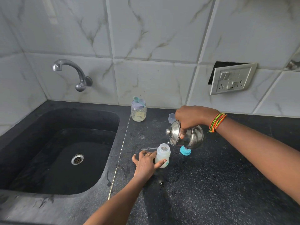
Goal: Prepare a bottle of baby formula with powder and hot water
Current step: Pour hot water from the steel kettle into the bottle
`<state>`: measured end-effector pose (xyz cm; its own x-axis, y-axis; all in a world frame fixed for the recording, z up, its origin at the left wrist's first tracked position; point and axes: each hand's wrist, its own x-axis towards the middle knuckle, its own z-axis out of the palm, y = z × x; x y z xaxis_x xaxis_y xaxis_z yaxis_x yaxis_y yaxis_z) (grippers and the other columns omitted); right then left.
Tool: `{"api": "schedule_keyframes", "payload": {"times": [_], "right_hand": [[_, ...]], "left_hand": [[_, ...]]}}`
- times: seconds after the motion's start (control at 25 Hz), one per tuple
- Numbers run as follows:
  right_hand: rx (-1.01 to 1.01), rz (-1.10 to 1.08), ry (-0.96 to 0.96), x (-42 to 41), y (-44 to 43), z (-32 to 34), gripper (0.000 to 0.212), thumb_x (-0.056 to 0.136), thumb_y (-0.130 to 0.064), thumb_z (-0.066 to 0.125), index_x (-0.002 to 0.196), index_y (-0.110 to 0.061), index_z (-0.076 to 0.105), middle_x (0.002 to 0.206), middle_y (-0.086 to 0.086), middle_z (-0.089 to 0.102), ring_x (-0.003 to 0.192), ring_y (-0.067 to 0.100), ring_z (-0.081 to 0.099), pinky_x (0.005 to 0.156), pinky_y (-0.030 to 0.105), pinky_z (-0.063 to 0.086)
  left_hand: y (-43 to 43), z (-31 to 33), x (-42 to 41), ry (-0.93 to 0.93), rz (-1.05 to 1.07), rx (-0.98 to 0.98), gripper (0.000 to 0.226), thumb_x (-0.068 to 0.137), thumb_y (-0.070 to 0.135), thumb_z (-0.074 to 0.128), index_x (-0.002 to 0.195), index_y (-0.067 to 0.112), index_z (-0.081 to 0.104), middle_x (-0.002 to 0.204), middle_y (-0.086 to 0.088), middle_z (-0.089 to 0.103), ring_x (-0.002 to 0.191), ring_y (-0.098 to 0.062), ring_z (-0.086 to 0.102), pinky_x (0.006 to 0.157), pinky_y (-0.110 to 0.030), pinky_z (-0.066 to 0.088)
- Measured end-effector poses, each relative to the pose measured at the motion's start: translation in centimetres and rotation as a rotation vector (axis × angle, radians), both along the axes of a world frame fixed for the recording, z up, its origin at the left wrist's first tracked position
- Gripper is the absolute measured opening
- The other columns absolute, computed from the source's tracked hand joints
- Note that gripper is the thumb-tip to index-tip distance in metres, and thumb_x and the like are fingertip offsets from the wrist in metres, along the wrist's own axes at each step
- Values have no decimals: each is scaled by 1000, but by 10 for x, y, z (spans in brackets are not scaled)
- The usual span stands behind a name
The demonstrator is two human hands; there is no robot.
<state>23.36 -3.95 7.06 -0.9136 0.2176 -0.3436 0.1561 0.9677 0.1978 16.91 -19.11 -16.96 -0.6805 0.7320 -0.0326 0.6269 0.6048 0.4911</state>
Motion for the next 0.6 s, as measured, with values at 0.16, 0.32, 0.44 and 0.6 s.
{"api": "schedule_keyframes", "payload": {"times": [0.16,0.32,0.44,0.6], "right_hand": [[-4,1,4,1,-1,6,50,68,-42,79,53,-14,40,55,1,40,51,13,34,51,28,28],[-10,-4,10,1,1,8,47,69,-41,79,54,-15,42,55,0,43,52,12,35,52,28,30],[-3,-1,15,0,2,9,47,69,-41,79,54,-16,43,56,0,43,52,12,36,53,28,31],[4,4,9,-1,1,11,48,69,-42,78,54,-15,42,55,0,42,52,12,34,52,27,29]], "left_hand": [[0,0,0,-2,-3,10,60,83,69,38,127,31,49,128,6,58,129,-19,29,107,-56,9],[0,-1,-1,-1,-10,12,59,82,70,37,125,31,50,127,7,58,129,-19,29,107,-56,9],[0,1,-2,0,-14,14,59,83,69,38,125,31,51,127,8,58,128,-19,30,107,-56,9],[-1,3,-1,5,-20,9,58,83,68,38,125,31,51,127,6,59,129,-19,29,107,-56,10]]}}
